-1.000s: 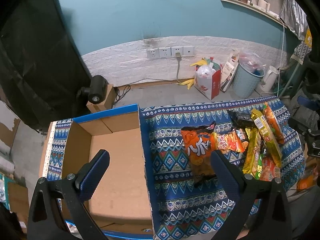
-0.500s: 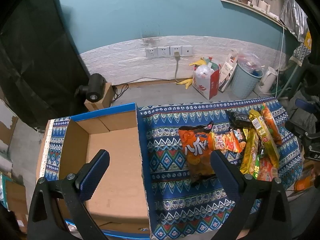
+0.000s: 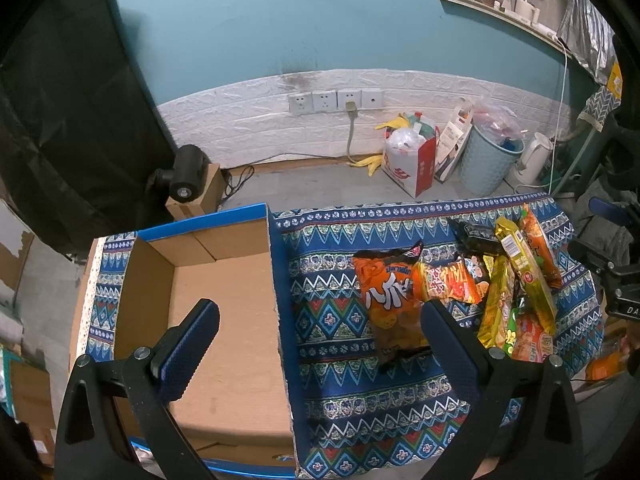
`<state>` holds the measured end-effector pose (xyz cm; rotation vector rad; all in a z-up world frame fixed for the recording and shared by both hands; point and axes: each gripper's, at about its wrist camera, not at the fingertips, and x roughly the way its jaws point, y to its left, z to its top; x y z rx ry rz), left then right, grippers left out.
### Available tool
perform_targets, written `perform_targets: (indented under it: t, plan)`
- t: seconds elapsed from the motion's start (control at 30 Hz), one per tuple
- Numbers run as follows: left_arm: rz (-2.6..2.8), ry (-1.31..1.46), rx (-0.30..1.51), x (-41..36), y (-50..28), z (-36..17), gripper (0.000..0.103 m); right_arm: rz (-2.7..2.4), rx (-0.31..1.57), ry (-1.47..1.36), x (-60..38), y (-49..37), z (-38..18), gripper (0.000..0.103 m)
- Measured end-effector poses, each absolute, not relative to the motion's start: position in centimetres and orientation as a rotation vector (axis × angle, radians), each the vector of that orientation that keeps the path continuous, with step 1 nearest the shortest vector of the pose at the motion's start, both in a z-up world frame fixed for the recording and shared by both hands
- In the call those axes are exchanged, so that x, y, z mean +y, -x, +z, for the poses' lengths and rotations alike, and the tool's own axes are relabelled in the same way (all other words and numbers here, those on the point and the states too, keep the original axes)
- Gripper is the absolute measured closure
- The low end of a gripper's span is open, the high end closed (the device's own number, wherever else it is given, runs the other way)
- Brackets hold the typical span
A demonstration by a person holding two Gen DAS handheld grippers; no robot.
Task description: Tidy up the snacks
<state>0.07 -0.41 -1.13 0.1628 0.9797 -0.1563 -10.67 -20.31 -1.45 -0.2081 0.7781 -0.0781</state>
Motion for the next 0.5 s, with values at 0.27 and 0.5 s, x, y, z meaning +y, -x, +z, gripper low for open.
perform_targets:
  t: [0.27, 0.5]
  plan:
    - [-0.16, -0.163, 0.984, -0.83, -0.14, -1.29, 0.001, -0.091, 0.783, 0.222, -20.47, 10.64, -1.59, 0.015]
    - [-0.163, -0.157, 0.99, -1.01, -0.18, -1.43, 0.001, -0.097, 0.793, 0.213, -21.07, 10.52, -1.75, 0.015]
